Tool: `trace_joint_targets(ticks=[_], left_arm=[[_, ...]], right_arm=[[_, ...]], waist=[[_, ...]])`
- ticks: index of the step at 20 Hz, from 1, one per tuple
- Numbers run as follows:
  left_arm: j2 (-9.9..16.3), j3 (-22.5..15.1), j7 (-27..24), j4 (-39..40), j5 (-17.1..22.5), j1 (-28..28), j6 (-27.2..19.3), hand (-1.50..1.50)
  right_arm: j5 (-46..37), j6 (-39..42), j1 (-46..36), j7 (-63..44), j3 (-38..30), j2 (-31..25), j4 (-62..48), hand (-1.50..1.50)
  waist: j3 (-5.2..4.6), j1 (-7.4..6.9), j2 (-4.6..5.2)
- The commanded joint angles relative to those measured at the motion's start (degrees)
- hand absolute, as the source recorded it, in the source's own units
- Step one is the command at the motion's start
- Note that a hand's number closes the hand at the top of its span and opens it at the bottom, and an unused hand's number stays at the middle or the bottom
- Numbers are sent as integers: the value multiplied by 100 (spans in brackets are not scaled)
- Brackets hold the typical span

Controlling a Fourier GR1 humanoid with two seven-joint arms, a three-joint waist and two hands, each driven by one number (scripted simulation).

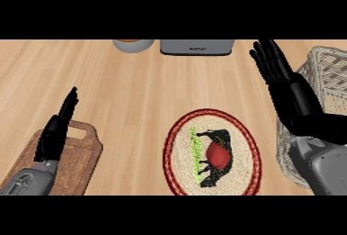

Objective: Pick the bell pepper from the placemat and place it in the basket

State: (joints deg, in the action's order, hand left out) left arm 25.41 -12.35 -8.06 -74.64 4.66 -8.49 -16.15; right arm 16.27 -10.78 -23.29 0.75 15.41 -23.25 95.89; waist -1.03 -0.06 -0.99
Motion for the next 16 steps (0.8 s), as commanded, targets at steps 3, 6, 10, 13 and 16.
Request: trace_joint_targets(ticks=[3, 6, 10, 13, 16], left_arm=[[84, 60, -106, -341, 237, -142, 530, 0], [218, 72, -35, -880, 395, -234, 737, 0], [82, -71, 306, -916, 694, -538, 1207, 0], [51, -94, 317, -934, 672, -619, 1216, 0], [45, -116, 342, -939, 701, -499, 1278, 0]], right_arm=[[-850, -1132, 1035, -16, -91, 62, 336, 150], [-1274, -2007, 1821, -80, -413, 13, 434, 150], [-3164, -2857, 1528, 835, 1680, 1368, 2, -150], [-4241, -3983, 1410, 411, 1706, 1868, -1023, -150], [-5258, -4532, 1415, -649, 1699, 2190, -1444, -150]], waist=[[100, 150, 60], [105, 373, -22], [99, -32, 93], [84, -41, 110], [67, 35, 74]])
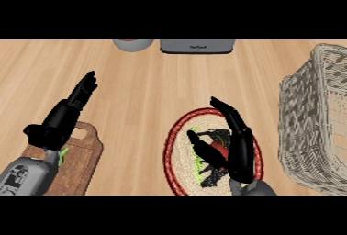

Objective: Pick the bell pepper from the placemat and place it in the basket

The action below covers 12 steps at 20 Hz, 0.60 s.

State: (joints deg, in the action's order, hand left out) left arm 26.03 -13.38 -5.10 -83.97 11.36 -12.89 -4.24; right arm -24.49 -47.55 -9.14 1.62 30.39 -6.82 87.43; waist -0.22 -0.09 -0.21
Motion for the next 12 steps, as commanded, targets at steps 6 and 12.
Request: trace_joint_targets(ticks=[6, 12], left_arm=[[127, 51, 45, -104, -19, 293, 16, 0], [153, 180, 98, -148, 45, 249, -30, 0]], right_arm=[[-2804, -624, 280, -2063, -703, 149, -567, -150], [-3736, 982, 731, -3281, -659, 66, -605, -150]], waist=[[-70, 348, -142], [-98, 440, -130]])
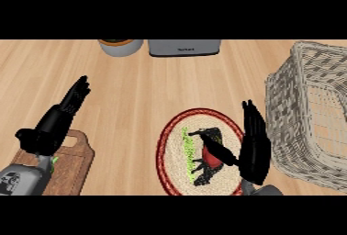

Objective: Pick the bell pepper from the placemat and place it in the basket

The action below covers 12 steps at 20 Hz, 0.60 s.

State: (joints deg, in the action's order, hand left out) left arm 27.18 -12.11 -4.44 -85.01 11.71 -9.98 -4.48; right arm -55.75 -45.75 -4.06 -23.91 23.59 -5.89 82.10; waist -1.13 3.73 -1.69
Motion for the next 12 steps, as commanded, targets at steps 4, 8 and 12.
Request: trace_joint_targets(ticks=[4, 8, 12], left_arm=[[35, 60, 28, -99, 97, 35, 77, 0], [82, 80, -24, -21, 59, 48, 117, 0], [-41, 2, 29, -78, -9, 83, 4, 0]], right_arm=[[-824, 2138, 342, -1700, 284, 38, 489, -150], [-1131, 3355, 371, -2750, 825, 452, 1337, -150], [-1505, 4554, 263, -3952, 1201, 579, 2628, -150]], waist=[[12, -24, 4], [33, -67, 17], [58, -81, 17]])
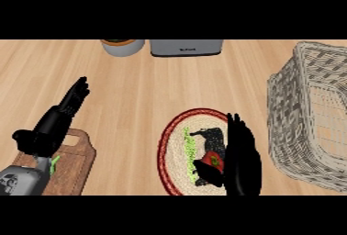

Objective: Pick the bell pepper from the placemat and place it in the basket

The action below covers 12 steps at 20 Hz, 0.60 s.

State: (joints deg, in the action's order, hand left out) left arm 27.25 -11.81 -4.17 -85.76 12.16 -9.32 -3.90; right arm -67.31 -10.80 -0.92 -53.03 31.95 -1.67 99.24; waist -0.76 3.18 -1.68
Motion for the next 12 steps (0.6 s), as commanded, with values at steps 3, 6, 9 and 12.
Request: trace_joint_targets(ticks=[3, 6, 9, 12], left_arm=[[3, -17, 207, -215, 2, -72, 11, 0], [-39, -36, 2, -226, -40, 88, 58, 0], [-216, -99, 288, -103, -161, -300, -60, 0], [-53, 36, 271, -527, 11, -58, 194, 0]], right_arm=[[-705, 1912, 172, -1845, 944, 161, 1910, -150], [-939, 2802, 171, -2357, 1200, 163, 2800, -150], [-1135, 3117, 82, -2712, 1518, 163, 3271, -150], [-1091, 2805, -207, -2956, 1426, 163, 3089, -150]], waist=[[47, -95, 32], [51, -182, 84], [61, -196, 133], [66, -341, 152]])
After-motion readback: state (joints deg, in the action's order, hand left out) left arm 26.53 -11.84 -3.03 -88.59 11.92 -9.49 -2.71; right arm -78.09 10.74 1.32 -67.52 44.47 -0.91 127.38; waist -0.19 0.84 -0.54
